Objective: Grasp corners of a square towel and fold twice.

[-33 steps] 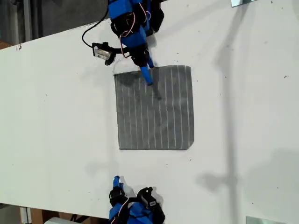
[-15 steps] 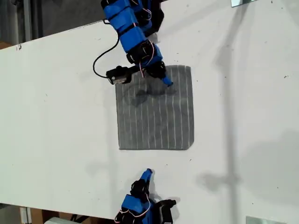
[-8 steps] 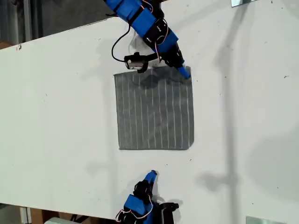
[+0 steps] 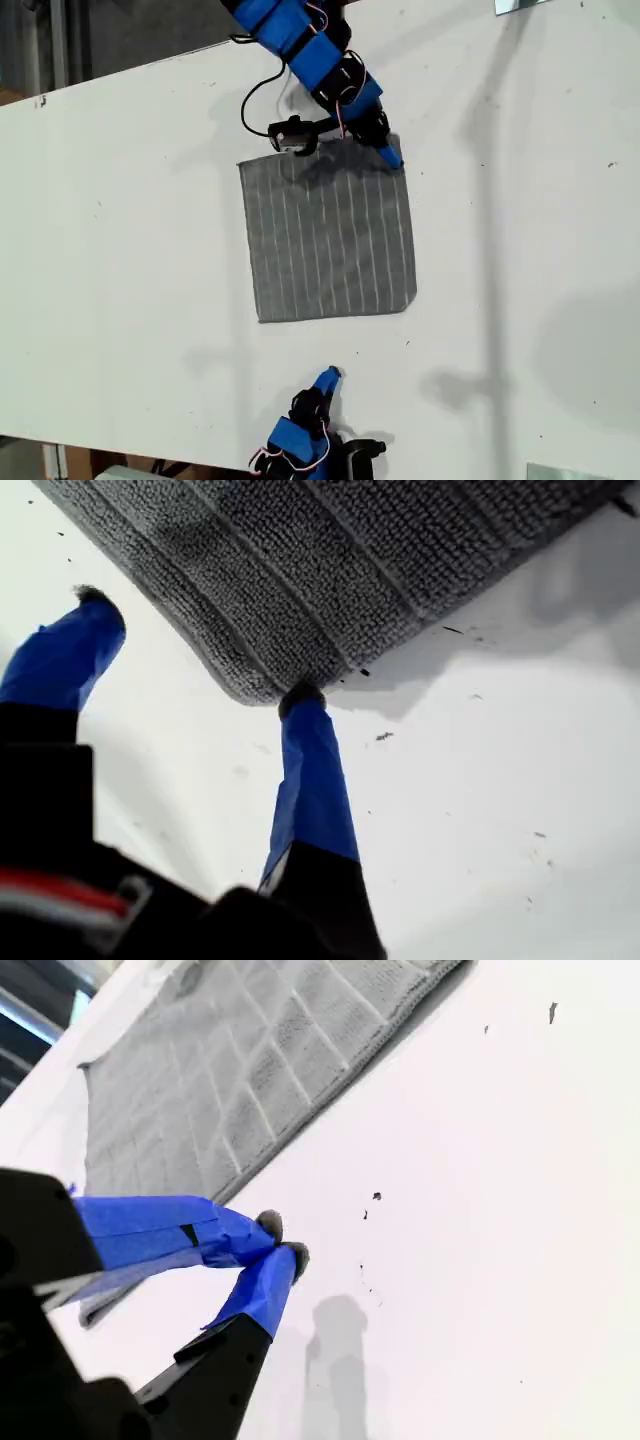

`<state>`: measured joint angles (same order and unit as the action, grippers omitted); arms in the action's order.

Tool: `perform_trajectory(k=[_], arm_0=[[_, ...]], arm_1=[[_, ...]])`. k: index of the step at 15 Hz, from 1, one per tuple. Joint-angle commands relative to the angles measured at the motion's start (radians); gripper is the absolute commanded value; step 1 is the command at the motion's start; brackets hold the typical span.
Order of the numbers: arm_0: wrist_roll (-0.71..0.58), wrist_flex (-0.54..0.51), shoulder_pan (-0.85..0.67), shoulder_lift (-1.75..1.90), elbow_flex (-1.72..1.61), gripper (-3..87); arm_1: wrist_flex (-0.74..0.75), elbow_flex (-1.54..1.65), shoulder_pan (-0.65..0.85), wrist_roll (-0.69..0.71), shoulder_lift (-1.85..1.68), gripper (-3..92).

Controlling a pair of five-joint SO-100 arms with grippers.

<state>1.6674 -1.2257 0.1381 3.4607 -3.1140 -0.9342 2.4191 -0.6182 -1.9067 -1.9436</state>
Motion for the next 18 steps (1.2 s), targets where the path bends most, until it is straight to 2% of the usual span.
perform_trajectory(k=[1,4,5,9,13,14,16,18], arm_0=[[0.011,0.009,0.014,0.008,0.000,0.0],[0.020,0.015,0.025,0.008,-0.002,0.0],[0.020,0.015,0.025,0.008,-0.002,0.0],[0.043,0.011,0.048,0.008,-0.003,0.0],[0.066,-0.018,0.055,0.008,-0.003,0.0],[0.071,-0.025,0.055,0.008,-0.003,0.0],[0.081,-0.035,0.058,0.008,-0.003,0.0],[0.057,-0.035,0.060,0.008,0.018,0.0]], arm_1=[[-0.204,-0.015,-0.031,-0.028,-0.169,34.5],[-0.414,-0.112,-0.035,-0.025,-0.255,34.6],[-0.359,-0.064,-0.028,-0.021,-0.253,34.6],[0.067,0.095,-0.015,-0.006,-0.021,34.5],[0.198,0.086,0.049,0.049,0.132,29.9],[0.213,0.061,0.071,0.072,0.183,27.1],[0.216,0.026,0.100,0.094,0.232,0.6],[0.210,0.020,0.107,0.100,0.221,-0.2]])
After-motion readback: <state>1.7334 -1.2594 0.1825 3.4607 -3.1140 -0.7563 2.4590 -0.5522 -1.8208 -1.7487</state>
